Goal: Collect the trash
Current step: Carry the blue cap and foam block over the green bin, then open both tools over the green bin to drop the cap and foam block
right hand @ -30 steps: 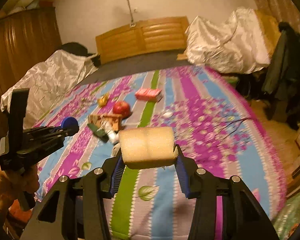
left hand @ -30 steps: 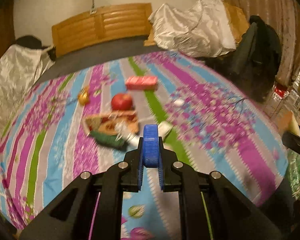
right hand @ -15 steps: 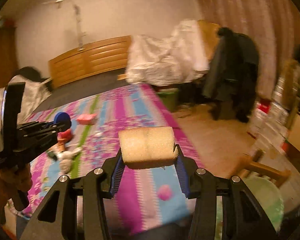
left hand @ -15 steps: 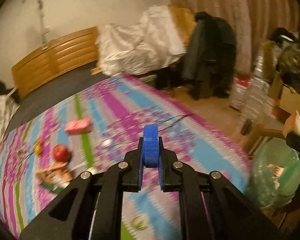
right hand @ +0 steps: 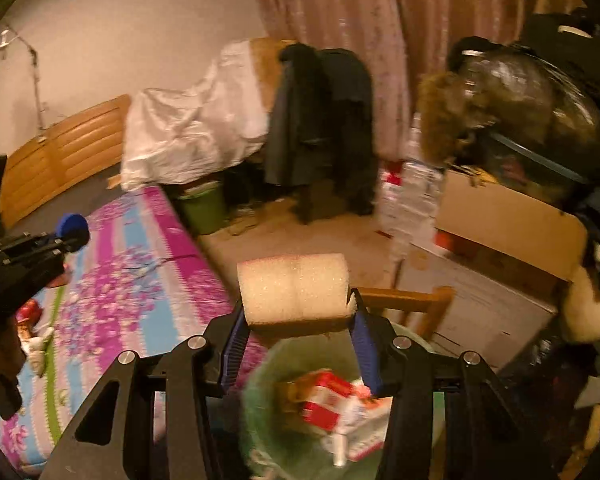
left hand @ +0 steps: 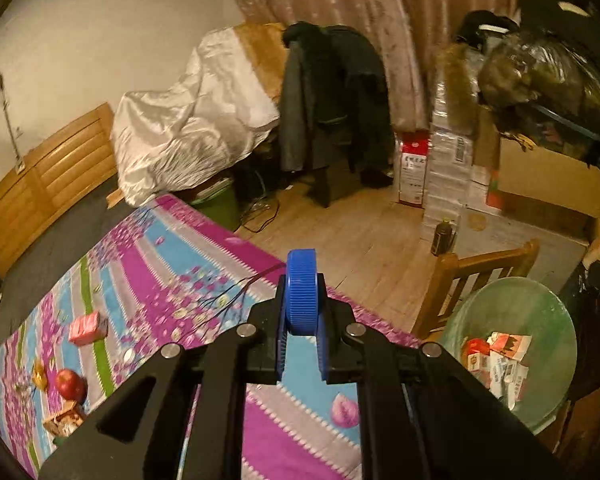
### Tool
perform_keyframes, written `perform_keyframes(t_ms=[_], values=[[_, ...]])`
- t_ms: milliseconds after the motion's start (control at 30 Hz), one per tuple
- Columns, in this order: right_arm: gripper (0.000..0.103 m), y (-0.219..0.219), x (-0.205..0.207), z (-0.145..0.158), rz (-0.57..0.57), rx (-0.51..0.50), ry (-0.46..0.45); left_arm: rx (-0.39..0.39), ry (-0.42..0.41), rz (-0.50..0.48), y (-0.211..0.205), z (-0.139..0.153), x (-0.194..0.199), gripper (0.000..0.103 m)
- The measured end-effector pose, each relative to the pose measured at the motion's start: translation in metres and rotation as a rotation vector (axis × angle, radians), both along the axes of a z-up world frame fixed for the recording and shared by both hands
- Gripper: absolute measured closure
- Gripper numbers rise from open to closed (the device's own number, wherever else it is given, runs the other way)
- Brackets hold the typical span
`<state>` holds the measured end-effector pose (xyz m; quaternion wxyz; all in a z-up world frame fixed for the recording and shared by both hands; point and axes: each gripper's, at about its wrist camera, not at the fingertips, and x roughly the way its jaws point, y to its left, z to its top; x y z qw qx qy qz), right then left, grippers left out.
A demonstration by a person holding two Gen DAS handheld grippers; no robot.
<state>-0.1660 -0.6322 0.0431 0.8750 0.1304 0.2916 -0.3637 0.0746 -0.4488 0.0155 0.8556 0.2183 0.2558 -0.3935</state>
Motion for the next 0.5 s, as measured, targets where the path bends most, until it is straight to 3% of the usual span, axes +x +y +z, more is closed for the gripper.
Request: perform_keyframes(t_ms=[500], values=[[0.054,-0.016,-0.044,-0.020,-0.111,-0.001,0.055,0.089,-0.035,-0.133,-0.073,-0.024,-0.050,0.092]])
